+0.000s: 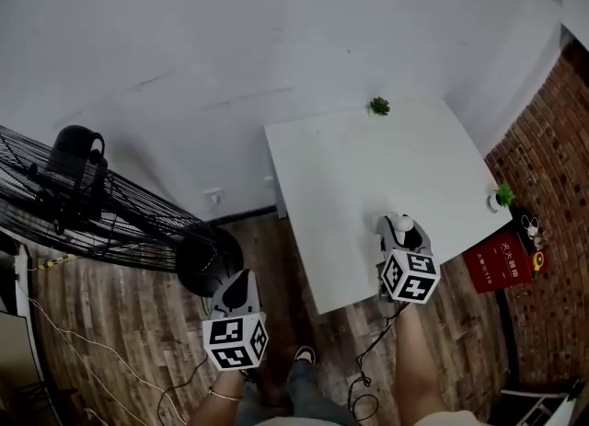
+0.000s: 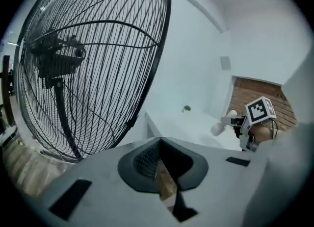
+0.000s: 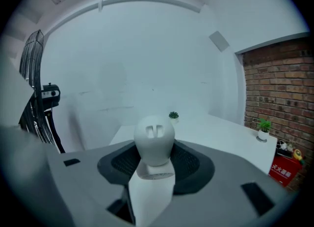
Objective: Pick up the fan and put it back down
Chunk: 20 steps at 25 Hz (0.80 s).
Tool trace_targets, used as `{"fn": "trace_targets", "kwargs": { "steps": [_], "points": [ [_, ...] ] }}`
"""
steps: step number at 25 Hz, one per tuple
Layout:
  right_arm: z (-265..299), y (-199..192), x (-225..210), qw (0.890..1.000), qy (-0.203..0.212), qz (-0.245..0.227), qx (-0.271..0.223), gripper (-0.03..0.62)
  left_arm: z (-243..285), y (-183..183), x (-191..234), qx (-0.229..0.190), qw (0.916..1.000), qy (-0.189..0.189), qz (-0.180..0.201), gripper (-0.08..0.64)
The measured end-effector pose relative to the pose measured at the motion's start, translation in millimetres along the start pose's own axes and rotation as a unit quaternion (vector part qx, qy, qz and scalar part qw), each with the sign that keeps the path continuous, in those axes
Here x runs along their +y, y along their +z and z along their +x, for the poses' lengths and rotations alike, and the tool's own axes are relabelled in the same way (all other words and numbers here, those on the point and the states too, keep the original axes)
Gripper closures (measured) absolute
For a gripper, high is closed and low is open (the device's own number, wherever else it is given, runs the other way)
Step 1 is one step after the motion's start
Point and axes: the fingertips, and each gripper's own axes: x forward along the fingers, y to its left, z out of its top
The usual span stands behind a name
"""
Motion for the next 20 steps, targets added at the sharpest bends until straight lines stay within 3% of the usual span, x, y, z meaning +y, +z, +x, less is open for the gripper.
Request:
{"fn": "trace_targets", "kwargs": {
  "steps": [12,20],
  "points": [
    [60,-26,-3,0.999,0.016,-0.014,0.032,0.403,-3,-32,22,0.028,0.9985,0.041,-0.021,0.549],
    [71,-31,-4,0.999,0.021,-0.025,0.033,0.402,-4,-40,26,0.035,0.9979,0.049,-0.022,0.549]
  ]
}}
